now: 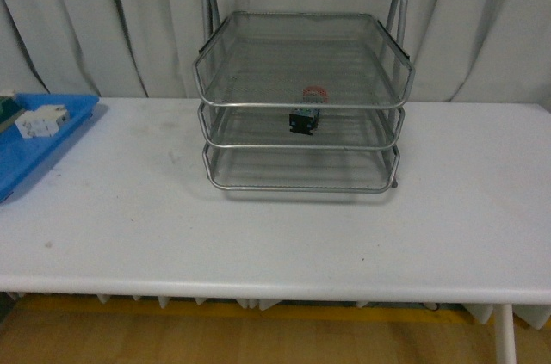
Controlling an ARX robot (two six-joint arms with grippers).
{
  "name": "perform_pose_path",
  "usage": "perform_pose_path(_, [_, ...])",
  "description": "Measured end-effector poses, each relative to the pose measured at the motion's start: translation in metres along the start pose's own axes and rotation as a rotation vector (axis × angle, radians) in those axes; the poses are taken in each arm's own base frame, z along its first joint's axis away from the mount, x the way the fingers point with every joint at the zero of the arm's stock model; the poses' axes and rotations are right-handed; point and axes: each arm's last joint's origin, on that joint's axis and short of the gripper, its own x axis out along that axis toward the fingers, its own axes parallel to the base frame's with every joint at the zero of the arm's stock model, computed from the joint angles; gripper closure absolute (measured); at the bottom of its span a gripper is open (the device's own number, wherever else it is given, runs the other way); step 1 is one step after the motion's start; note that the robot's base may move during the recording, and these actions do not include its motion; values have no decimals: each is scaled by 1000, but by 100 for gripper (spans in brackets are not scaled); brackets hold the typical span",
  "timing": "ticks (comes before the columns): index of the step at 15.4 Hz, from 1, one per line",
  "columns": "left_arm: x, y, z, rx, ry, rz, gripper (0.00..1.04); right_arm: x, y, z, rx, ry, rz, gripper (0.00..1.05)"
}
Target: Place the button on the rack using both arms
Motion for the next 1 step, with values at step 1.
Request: perform_pose_path(1, [0, 0, 0, 0, 0, 0, 7, 0, 0, 0, 0, 0, 0, 103])
